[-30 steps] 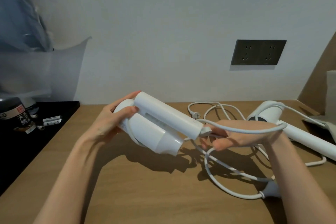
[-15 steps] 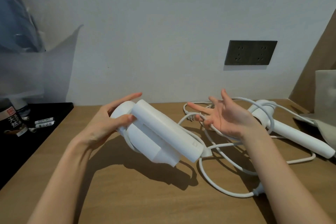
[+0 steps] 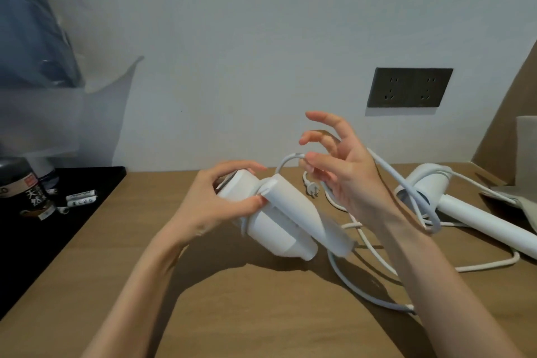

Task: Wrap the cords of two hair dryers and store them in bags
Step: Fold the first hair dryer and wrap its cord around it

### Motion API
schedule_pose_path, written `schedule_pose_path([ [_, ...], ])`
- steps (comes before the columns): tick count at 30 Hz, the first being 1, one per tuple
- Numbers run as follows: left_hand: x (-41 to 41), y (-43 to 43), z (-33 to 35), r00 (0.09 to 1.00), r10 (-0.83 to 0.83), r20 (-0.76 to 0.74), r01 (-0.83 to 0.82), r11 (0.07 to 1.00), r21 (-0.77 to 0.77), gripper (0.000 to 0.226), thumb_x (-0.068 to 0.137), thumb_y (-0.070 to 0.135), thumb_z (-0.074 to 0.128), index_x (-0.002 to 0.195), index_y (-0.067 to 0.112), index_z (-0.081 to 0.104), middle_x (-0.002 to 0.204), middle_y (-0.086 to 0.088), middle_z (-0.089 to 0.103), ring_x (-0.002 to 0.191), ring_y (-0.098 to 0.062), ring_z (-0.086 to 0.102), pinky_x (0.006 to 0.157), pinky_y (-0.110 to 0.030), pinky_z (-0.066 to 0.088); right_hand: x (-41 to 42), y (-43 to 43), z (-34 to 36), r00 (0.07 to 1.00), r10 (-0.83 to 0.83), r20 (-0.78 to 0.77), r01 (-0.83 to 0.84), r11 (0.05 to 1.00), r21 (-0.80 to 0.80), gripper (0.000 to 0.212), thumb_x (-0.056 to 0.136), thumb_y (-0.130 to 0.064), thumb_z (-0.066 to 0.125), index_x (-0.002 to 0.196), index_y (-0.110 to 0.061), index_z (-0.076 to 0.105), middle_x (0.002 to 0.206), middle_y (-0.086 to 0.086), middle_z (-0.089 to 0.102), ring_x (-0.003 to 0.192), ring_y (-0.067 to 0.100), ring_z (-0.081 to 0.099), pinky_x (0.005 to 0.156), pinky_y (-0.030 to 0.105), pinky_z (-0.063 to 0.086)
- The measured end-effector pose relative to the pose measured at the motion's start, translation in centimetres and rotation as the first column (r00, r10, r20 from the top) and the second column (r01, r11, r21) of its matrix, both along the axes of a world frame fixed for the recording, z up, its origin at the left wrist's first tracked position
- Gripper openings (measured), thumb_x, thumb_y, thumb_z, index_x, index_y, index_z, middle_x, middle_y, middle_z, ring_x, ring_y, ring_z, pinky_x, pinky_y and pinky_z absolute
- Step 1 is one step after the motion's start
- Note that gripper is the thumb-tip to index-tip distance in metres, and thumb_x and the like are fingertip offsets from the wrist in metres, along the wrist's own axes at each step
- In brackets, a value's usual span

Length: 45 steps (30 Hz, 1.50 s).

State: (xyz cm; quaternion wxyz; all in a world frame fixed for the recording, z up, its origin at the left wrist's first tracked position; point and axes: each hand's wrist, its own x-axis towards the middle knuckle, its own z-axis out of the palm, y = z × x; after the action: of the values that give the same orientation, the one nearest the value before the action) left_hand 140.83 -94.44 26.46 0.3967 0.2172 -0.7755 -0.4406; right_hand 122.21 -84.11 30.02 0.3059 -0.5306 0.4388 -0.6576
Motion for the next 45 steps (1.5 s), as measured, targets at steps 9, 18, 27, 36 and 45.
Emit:
schedule_pose_path([
  [9, -0.2, 0.0, 0.5, 0.916, 0.348, -0.199, -0.376, 0.917, -0.130, 0.035, 0.053, 0.044, 0.072, 0.084, 0.030, 0.063, 0.097, 0.008, 0.059, 0.083, 0.004, 0.056, 0.067, -0.010, 0.046, 2.4, 0.5, 1.9, 0.896, -0.171, -0.410, 0.245, 0.960, 0.133, 0.034, 0.097, -0.014, 0.050, 0.127, -0.029, 0.041, 0.115, -0.011, 0.055, 0.099, 0.007, 0.057, 0.071, 0.015, 0.055],
  [18, 1.7, -1.7, 0.7, 0.772, 0.561, -0.298, -0.604, 0.794, -0.072, 0.032, 0.061, 0.033, 0.075, 0.089, 0.029, 0.061, 0.097, 0.016, 0.055, 0.093, -0.006, 0.054, 0.074, -0.010, 0.042, 2.4, 2.5, 3.0, 0.729, 0.060, -0.682, 0.063, 0.986, 0.154, 0.029, 0.097, -0.037, 0.043, 0.100, -0.026, 0.070, 0.060, -0.001, 0.040, 0.052, 0.008, 0.037, 0.050, 0.018, 0.029],
  [27, 0.4, -1.3, 0.0, 0.702, 0.633, -0.325, -0.622, 0.768, 0.151, 0.031, 0.067, 0.026, 0.080, 0.091, 0.027, 0.061, 0.102, -0.001, 0.061, 0.093, -0.015, 0.057, 0.071, -0.023, 0.046, 2.2, 2.0, 1.6, 0.806, 0.059, -0.588, -0.037, 0.998, 0.051, 0.032, 0.097, -0.034, 0.048, 0.083, -0.017, 0.071, 0.056, 0.013, 0.039, 0.050, 0.018, 0.031, 0.048, 0.020, 0.025],
  [36, 0.2, -0.4, 0.8, 0.607, 0.677, -0.416, -0.497, 0.732, 0.466, 0.028, 0.075, 0.013, 0.077, 0.096, 0.021, 0.060, 0.090, 0.006, 0.054, 0.073, -0.003, 0.056, 0.050, -0.009, 0.045, 3.7, -1.8, -3.2, 0.883, 0.278, -0.379, -0.176, 0.943, 0.283, 0.032, 0.102, -0.030, 0.042, 0.097, -0.015, 0.069, 0.058, -0.003, 0.034, 0.052, 0.008, 0.029, 0.052, 0.012, 0.029],
  [45, 0.0, -0.2, 1.3, 0.703, 0.611, -0.364, -0.232, 0.681, 0.695, 0.024, 0.076, 0.016, 0.076, 0.093, 0.024, 0.061, 0.091, 0.001, 0.058, 0.082, -0.018, 0.058, 0.069, -0.045, 0.060, 4.2, -3.9, -4.5, 0.853, 0.228, -0.470, -0.059, 0.936, 0.347, 0.036, 0.090, -0.053, 0.048, 0.082, -0.030, 0.074, 0.064, -0.007, 0.052, 0.068, 0.011, 0.047, 0.070, 0.029, 0.038],
])
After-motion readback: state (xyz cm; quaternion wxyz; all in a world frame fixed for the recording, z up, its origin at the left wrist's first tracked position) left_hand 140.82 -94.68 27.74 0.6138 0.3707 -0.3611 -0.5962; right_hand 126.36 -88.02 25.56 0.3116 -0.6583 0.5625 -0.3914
